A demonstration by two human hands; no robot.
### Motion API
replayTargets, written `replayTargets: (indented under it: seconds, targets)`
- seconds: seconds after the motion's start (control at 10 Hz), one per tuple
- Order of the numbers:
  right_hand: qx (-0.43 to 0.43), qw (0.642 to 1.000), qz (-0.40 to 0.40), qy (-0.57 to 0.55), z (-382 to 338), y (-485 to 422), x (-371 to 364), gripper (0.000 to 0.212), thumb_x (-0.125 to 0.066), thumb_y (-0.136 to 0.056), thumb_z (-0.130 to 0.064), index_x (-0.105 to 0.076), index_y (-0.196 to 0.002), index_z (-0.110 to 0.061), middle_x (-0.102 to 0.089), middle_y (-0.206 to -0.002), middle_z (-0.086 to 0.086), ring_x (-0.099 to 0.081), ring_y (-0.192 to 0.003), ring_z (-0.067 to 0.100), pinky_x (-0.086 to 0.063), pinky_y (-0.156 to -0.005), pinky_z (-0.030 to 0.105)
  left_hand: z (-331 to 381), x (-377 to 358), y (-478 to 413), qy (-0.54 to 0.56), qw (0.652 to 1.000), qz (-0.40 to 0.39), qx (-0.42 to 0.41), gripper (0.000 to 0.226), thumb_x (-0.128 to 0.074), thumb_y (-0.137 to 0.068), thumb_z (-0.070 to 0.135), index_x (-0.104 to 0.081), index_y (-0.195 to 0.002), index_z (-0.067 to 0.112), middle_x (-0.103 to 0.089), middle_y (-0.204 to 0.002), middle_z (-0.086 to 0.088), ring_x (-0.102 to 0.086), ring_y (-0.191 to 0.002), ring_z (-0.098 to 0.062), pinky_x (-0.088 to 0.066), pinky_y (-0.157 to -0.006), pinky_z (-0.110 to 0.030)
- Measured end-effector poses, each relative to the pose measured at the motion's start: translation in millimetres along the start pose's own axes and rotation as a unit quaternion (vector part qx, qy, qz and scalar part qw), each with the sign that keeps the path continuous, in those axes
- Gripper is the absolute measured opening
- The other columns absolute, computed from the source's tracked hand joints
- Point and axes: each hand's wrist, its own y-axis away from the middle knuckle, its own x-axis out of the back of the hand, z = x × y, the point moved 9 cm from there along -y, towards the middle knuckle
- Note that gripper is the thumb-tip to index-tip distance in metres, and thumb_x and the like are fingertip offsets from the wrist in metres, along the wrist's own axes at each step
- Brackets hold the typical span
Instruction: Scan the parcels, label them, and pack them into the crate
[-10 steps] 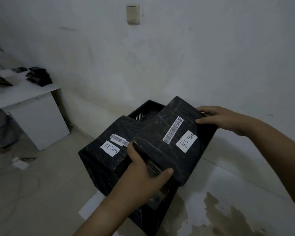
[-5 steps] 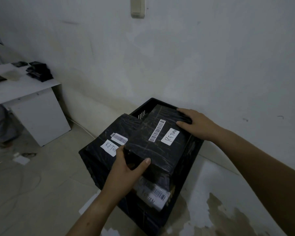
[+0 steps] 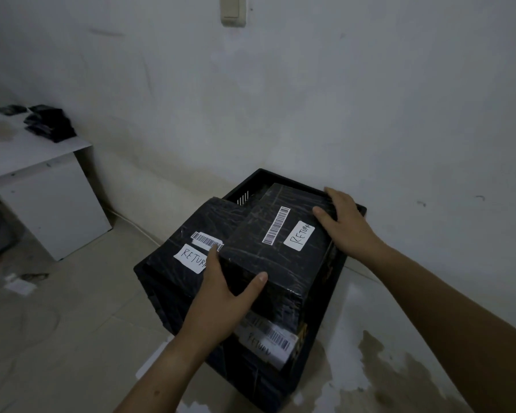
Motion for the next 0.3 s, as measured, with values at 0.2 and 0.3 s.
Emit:
replayTargets:
  seconds: [0.2, 0.3]
  targets:
    - [-0.034, 0.997, 0.027, -0.06, 20, 43, -3, 0.087, -0.033, -0.085, -0.081, -0.016, -0.155, -0.033, -0.018, -0.162, -0.003, -0.017, -0.149, 0.014, -0.022, -0.121, 0.046, 8, 10, 14, -0.125, 0.987, 0.082, -0.053, 0.103, -0.05, -0.08, 0.084, -0.003, -0.16, 0.039, -0.008, -0.168, 0.012, -0.015, -0.151, -0.004, -0.028, -0.123, -0.045]
    - [0.001, 0.996, 0.011, -0.094, 11, 62, -1, 0.076, -0.038, -0.09, -0.073, -0.019, -0.154, -0.038, -0.024, -0.16, -0.007, -0.019, -0.149, 0.011, -0.023, -0.121, 0.046, 45, 4, 25, -0.238, 0.952, 0.113, -0.157, 0.09, -0.042, -0.086, 0.076, -0.012, -0.16, 0.034, 0.002, -0.169, 0.011, -0.005, -0.155, -0.01, -0.016, -0.122, -0.045]
